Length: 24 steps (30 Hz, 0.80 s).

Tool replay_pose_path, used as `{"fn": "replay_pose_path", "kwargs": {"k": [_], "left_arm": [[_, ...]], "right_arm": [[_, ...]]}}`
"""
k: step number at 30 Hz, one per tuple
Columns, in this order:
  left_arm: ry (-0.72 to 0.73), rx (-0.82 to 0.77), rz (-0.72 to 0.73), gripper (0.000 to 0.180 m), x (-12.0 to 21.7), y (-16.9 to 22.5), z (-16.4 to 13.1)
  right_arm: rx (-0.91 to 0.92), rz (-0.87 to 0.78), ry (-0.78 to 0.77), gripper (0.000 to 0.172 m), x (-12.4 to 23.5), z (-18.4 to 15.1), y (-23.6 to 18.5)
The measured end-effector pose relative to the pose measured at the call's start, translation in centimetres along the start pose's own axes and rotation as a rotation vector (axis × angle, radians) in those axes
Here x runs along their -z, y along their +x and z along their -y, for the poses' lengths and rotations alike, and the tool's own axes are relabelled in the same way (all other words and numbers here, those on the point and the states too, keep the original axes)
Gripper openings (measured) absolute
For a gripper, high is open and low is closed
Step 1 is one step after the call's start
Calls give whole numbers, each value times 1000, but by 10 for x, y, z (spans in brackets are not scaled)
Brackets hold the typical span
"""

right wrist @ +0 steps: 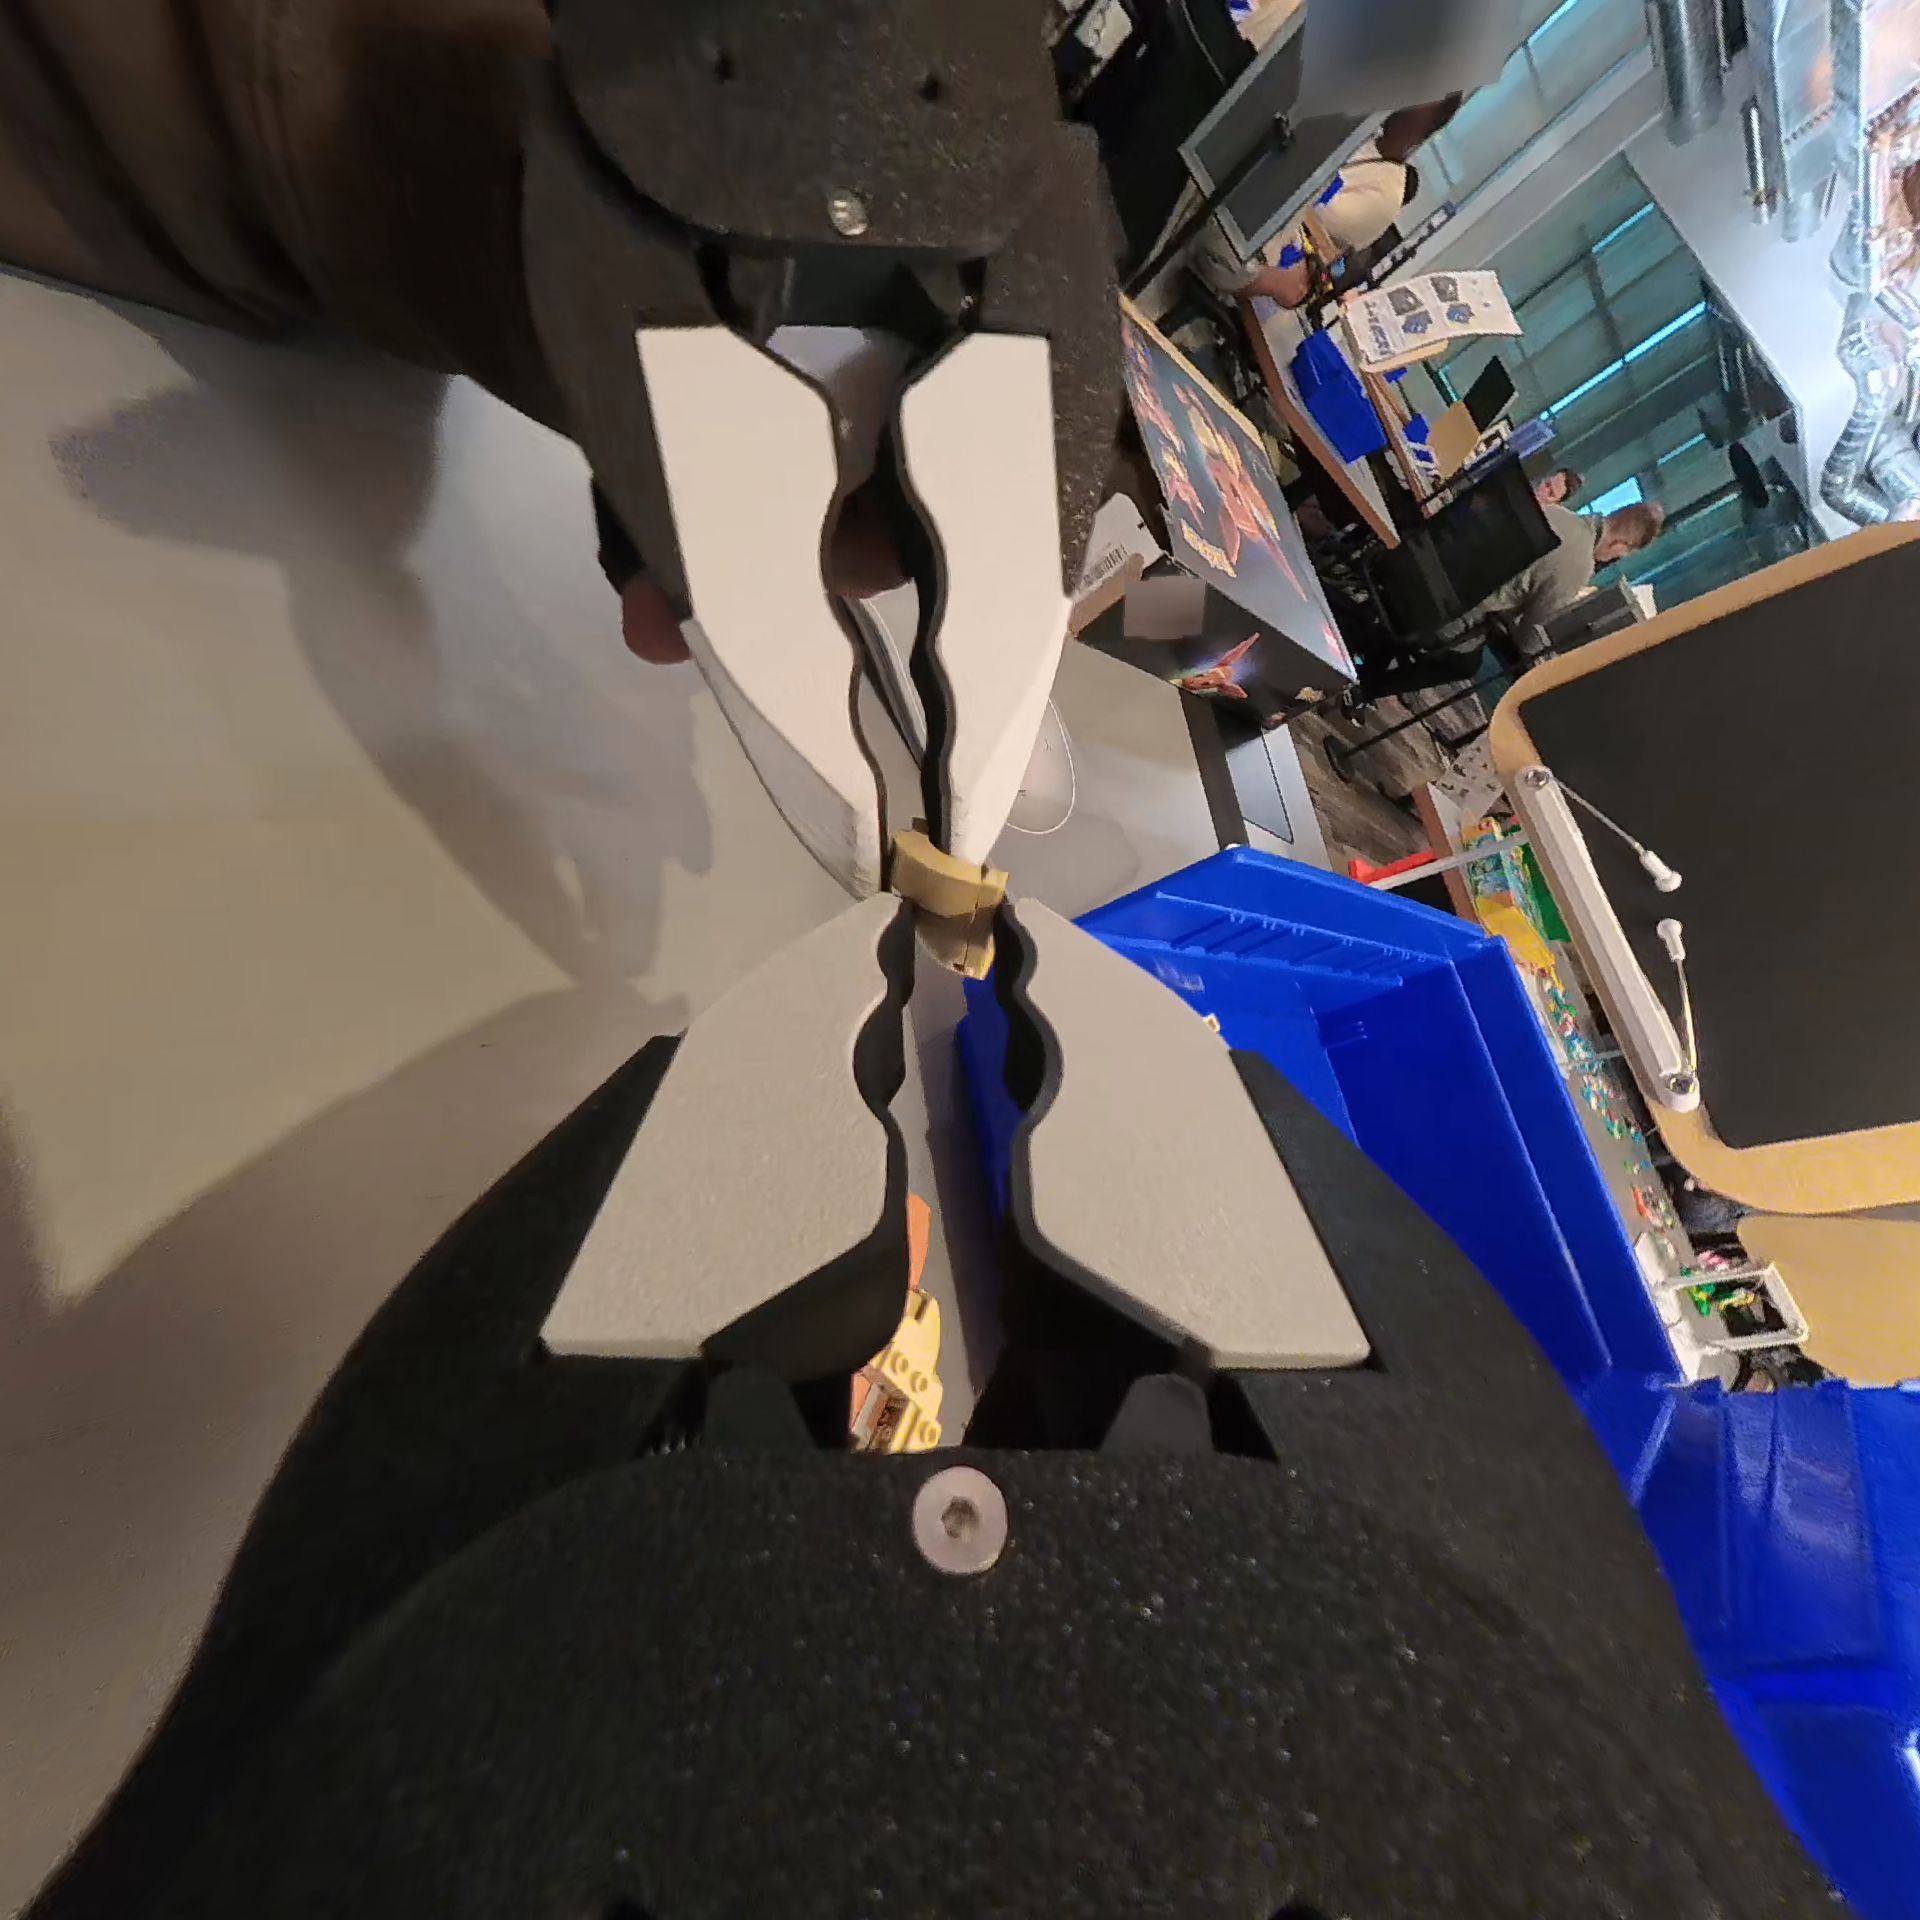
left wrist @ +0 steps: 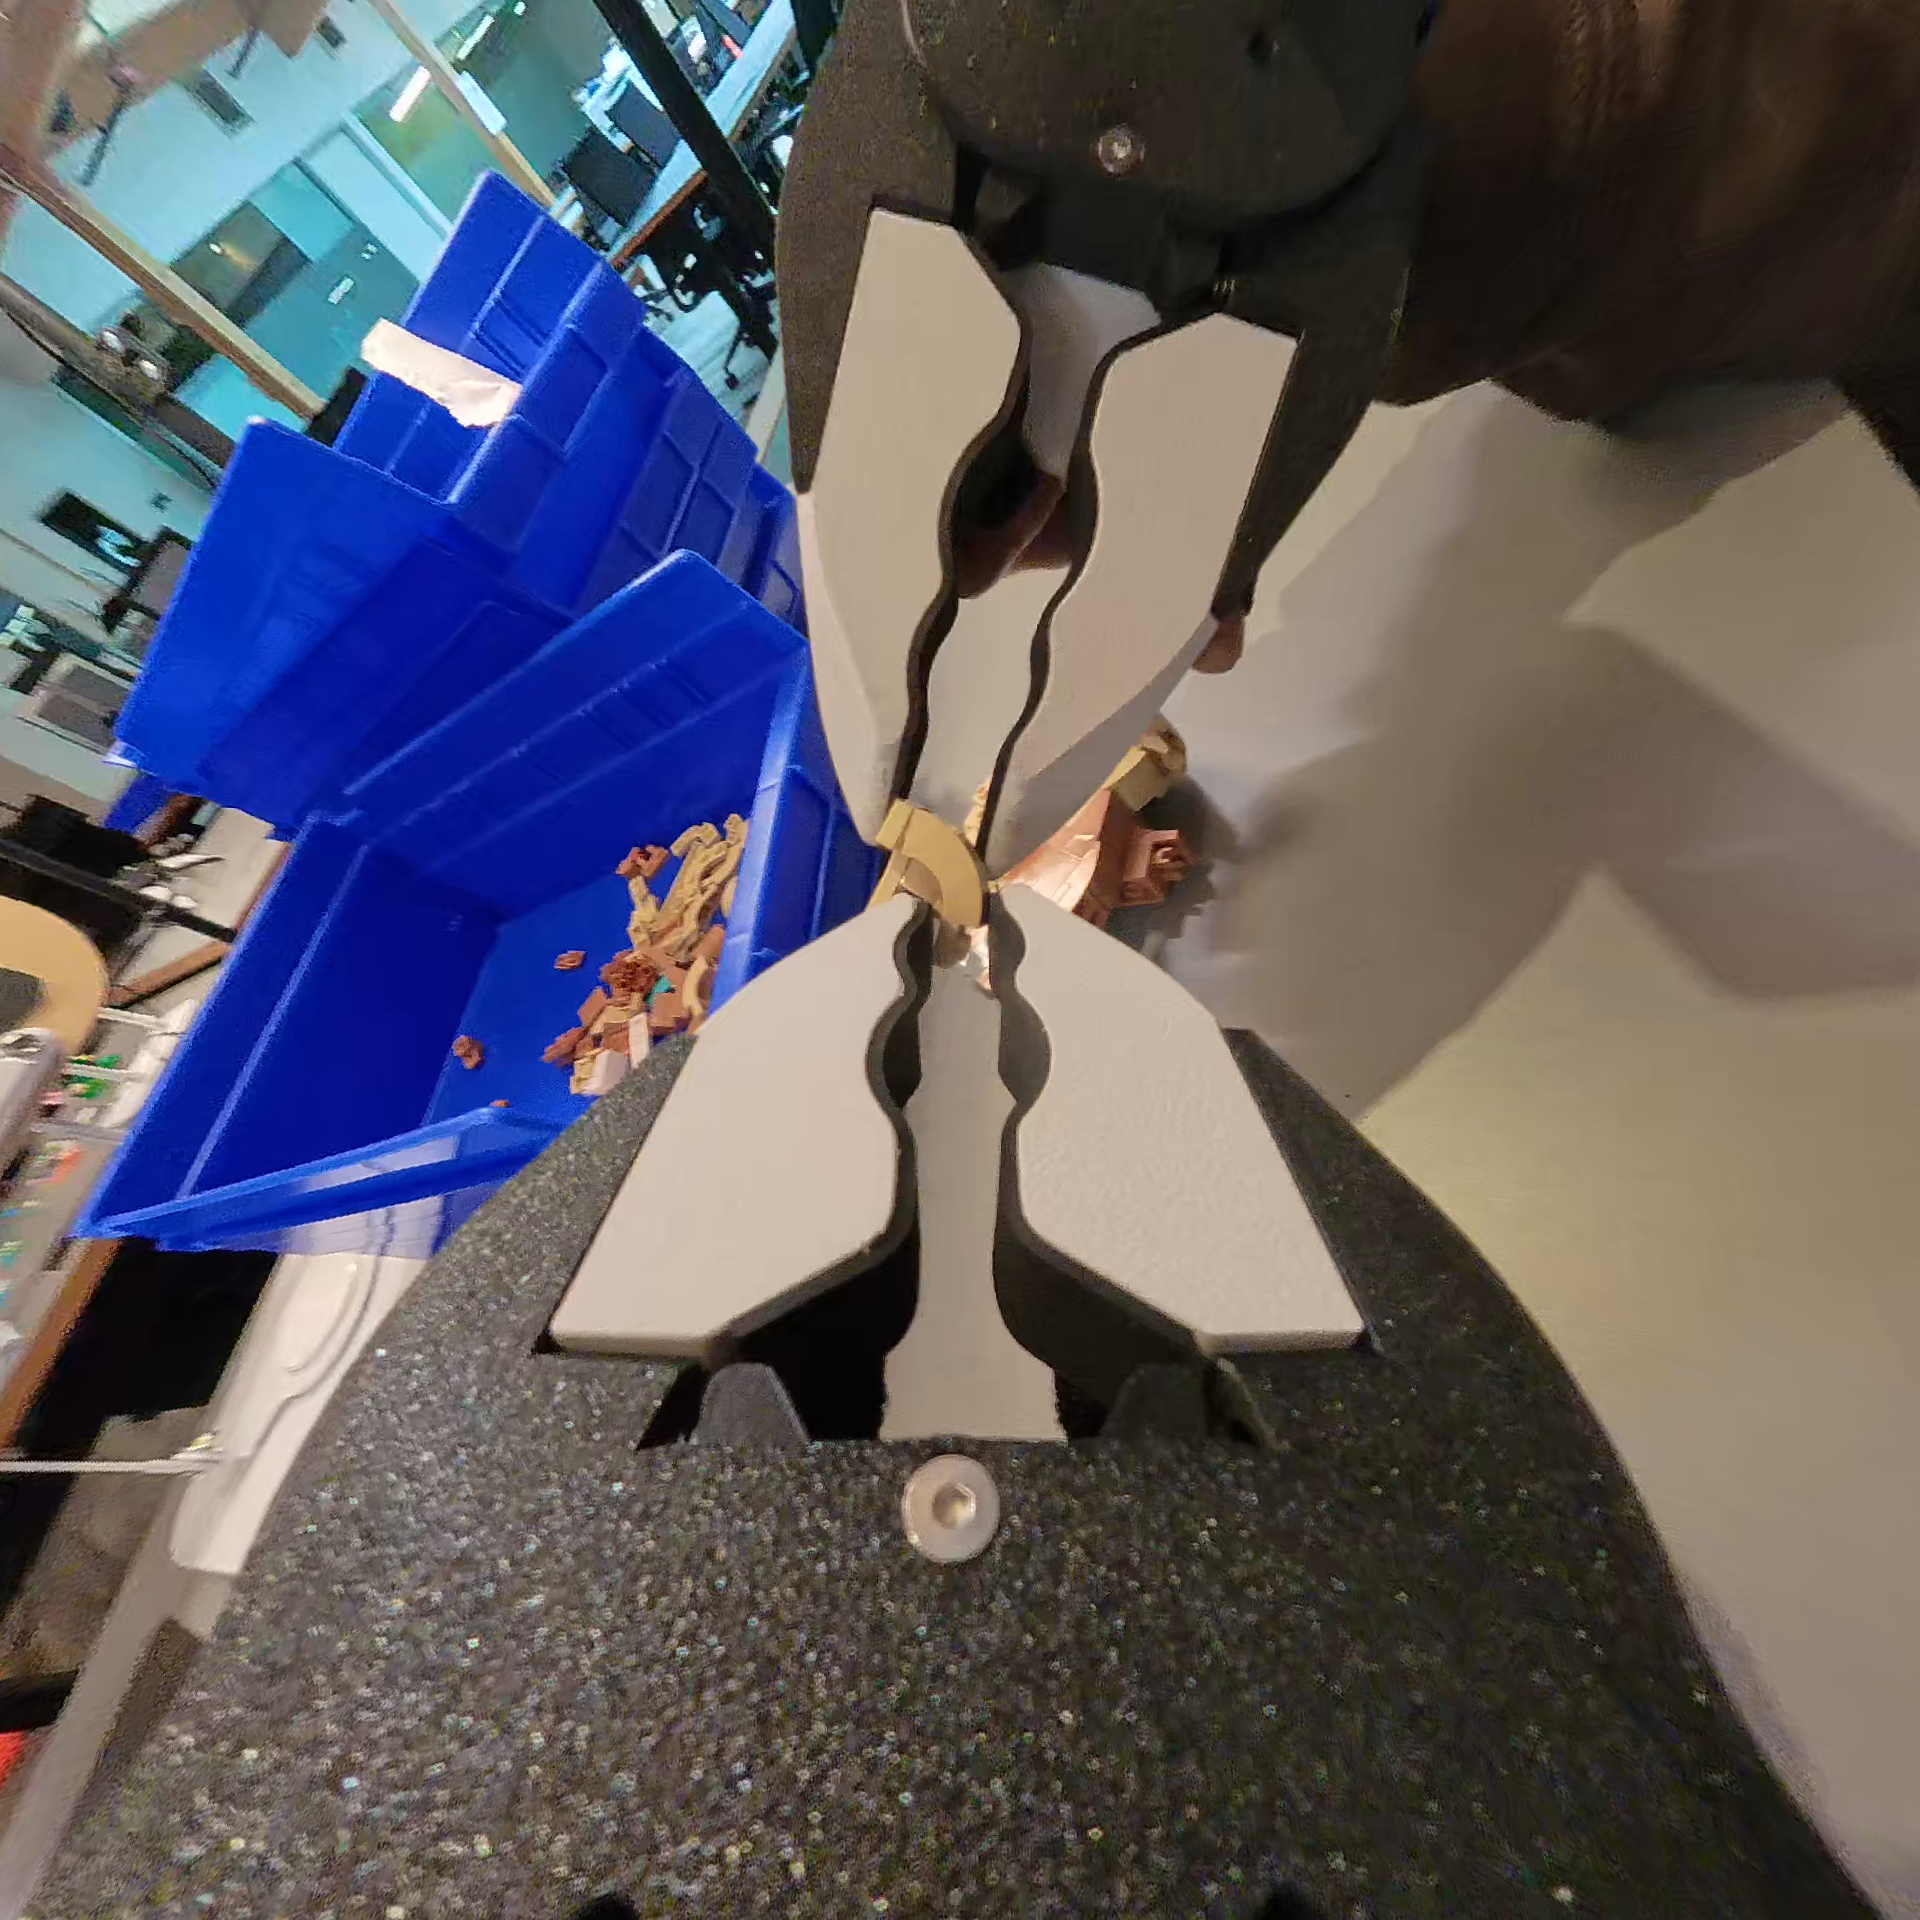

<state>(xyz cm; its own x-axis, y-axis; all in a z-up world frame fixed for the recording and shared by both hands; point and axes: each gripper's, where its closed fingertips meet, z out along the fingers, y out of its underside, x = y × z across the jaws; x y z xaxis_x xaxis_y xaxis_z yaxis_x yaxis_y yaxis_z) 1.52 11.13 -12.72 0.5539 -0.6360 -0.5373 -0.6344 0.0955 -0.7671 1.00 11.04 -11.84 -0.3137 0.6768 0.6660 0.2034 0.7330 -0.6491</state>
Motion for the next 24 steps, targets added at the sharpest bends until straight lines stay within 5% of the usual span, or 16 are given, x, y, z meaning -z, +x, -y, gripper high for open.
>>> {"fn": "replay_pose_path", "kwargs": {"k": [1, 14, 24], "left_arm": [[-1, -28, 23, 10, 0, -2, 0], [-100, -235, 263, 9, -5, -22, -9], [122, 139, 142, 8, 1, -26, 7]], "right_arm": [[-19, -3, -4, 15, 0, 0, 1], [-68, -118, -65, 12, -8, -12, 18], [-27, -206, 51, 18, -1, 0, 29]]}}
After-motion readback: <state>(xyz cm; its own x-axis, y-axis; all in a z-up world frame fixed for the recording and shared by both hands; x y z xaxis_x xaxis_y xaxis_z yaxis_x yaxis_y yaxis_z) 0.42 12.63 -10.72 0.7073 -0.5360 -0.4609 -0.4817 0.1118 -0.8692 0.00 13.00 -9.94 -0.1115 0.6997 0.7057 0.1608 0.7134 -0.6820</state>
